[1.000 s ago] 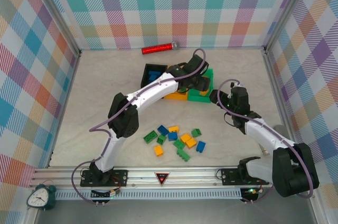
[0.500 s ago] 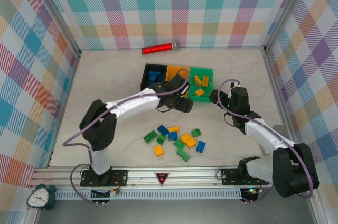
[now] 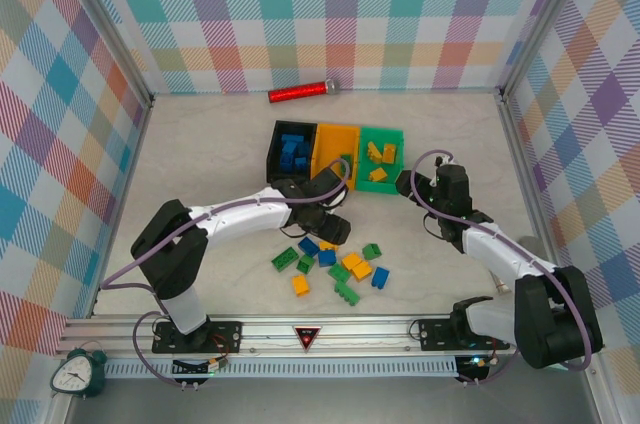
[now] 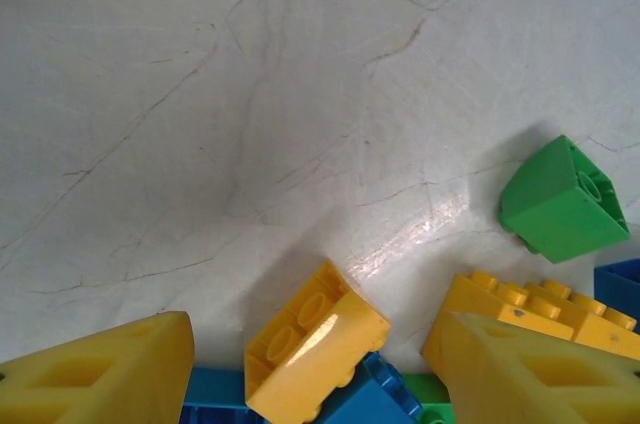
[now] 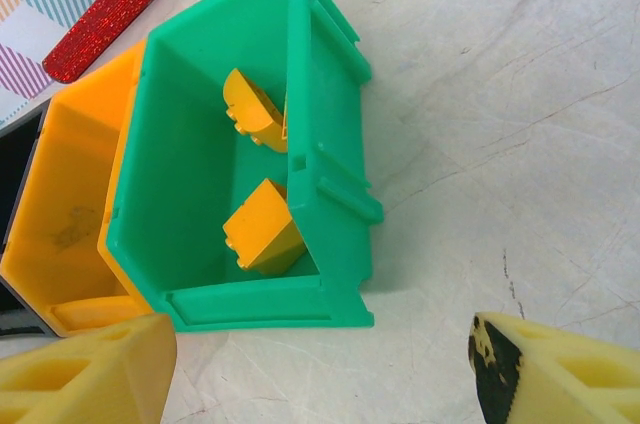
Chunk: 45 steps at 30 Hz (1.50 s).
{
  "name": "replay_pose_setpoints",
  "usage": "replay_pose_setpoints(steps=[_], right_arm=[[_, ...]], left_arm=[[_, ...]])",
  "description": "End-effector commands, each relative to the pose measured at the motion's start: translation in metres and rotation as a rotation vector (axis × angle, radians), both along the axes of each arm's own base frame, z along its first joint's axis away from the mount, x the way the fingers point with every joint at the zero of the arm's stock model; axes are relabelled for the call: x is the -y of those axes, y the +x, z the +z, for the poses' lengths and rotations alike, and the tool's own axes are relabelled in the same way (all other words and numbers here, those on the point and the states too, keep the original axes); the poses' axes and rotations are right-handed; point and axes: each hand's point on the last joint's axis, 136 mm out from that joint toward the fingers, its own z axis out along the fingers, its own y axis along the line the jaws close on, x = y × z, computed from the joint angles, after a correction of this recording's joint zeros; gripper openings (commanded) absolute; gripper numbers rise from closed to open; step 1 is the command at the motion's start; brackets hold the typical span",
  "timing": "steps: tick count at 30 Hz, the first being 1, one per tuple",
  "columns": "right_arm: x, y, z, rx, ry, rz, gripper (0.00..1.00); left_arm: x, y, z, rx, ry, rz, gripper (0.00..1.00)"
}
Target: Sort the legos into containers by color
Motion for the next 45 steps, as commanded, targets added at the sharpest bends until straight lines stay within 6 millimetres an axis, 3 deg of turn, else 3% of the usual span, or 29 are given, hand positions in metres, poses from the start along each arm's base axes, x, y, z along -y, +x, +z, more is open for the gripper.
replay_pose_setpoints(steps=[1, 14, 21, 28, 34, 45], right_arm=[[-0.002, 0.002, -0.001, 0.005, 0.026, 0.005, 0.77], [-0.002, 0.002, -0.001, 0.004, 0.02, 0.004, 0.77], [-0.002, 0.002, 0.0, 0.006, 0.022, 0.005, 0.77], [-0.002, 0.002, 0.0, 0.007, 0.023, 0.006, 0.77], [-0.002, 0.002, 0.001, 0.008, 0.023, 0.005, 0.77], [0.0, 0.001, 0.003, 0.015, 0.018, 0.0, 0.77]], left_arm=[[0.003, -0.013, 0.0, -0.018, 0.019, -0.07, 0.65], [-0.002, -0.019, -0.036, -0.094, 0.153, -0.158, 0.63], [-0.003, -0.022, -0.053, -0.135, 0.188, -0.164, 0.43], [0.007, -0.014, -0.042, -0.091, 0.14, -0.147, 0.18], [0.033, 0.016, -0.012, 0.03, 0.041, -0.083, 0.12], [0.084, 0.105, 0.04, 0.273, 0.012, 0.017, 0.09]])
